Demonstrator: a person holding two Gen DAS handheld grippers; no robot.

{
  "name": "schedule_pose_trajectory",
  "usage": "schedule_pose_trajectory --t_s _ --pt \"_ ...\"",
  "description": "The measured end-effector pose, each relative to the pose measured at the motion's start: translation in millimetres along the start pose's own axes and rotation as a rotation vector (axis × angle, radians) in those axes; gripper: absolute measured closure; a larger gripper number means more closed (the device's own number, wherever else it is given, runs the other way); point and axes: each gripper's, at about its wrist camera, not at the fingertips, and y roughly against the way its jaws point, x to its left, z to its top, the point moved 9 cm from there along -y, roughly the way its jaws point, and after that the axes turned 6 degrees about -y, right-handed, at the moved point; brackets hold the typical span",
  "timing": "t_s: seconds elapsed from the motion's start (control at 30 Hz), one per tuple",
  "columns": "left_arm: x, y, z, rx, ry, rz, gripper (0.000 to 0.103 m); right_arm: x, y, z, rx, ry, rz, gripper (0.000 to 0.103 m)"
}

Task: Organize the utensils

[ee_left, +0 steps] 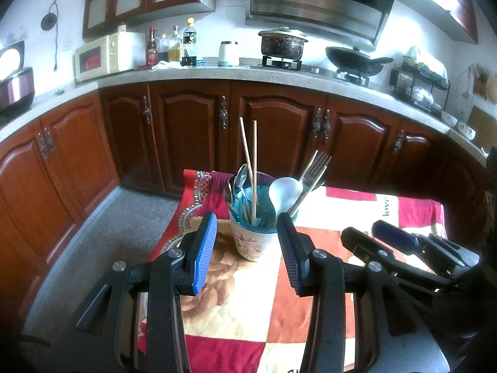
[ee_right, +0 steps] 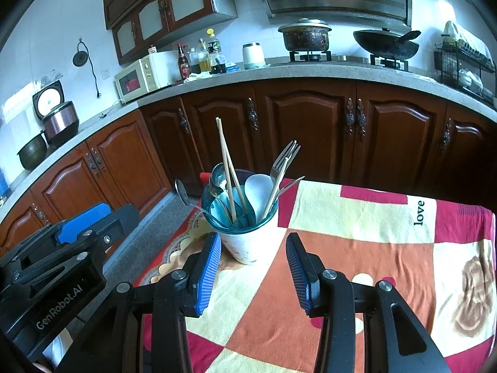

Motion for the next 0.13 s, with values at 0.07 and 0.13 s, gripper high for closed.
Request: schedule_pose_trajectory --t_s 0.07,0.13 --pt "-0.7 -1.9 -0.6 0.000 -0.003 0.000 0.063 -2.1 -0.9 -0.6 0.003 -0.003 -0.001 0.061" --pt "-2.0 -2.7 -1.1 0.003 -0.008 0.002 0.063 -5.9 -1.5 -1.4 0.003 -0.008 -0.003 0.061"
